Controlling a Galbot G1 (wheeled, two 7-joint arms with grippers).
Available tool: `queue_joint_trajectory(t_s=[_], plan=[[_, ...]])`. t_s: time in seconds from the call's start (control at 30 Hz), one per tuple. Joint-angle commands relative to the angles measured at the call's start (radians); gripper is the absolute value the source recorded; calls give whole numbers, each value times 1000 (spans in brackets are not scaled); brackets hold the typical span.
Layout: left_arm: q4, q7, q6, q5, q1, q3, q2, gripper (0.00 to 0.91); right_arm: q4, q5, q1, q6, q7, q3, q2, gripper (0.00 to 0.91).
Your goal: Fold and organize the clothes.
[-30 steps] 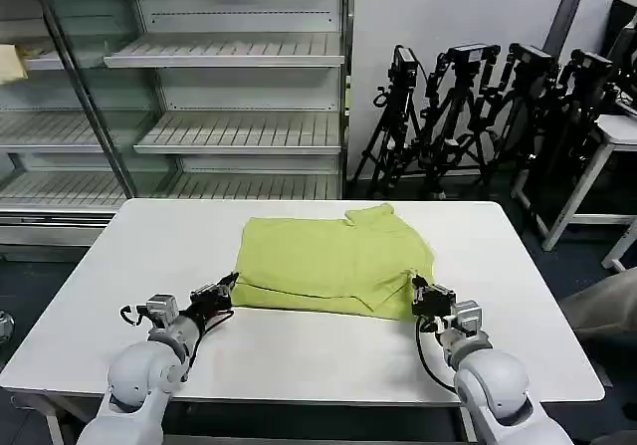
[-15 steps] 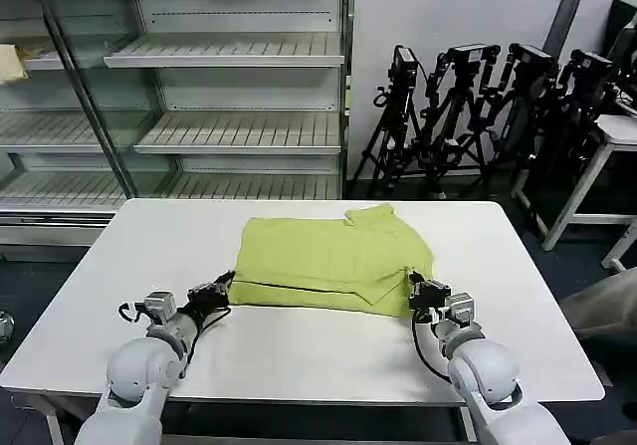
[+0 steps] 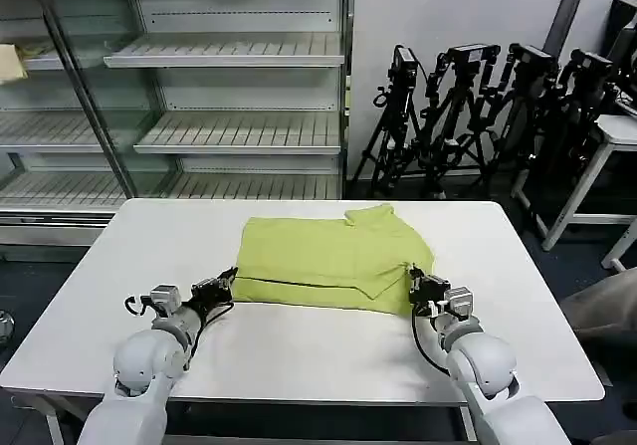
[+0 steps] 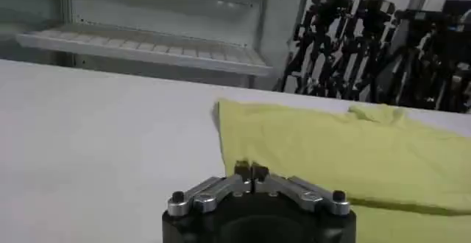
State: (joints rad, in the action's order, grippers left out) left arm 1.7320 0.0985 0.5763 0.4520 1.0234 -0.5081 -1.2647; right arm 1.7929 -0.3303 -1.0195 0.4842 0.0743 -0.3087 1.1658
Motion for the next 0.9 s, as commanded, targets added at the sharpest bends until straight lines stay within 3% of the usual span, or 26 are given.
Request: queue_joint_trajectory(t_s=[0.03, 0.3, 0.6, 0.9], plan=[[-16, 0, 0, 0, -12, 1, 0, 907, -7, 9, 5, 0, -2, 1, 2, 907], [-11, 11, -1, -19, -12, 2, 0, 907, 23, 1, -22, 6, 3, -37, -16, 907], [139, 11, 0, 2, 112, -28, 53, 907, 267, -36, -252, 33, 17, -118, -80, 907], [158, 25, 2, -12, 184, -30, 72, 907, 275, -10, -329, 33, 23, -133, -70, 907]])
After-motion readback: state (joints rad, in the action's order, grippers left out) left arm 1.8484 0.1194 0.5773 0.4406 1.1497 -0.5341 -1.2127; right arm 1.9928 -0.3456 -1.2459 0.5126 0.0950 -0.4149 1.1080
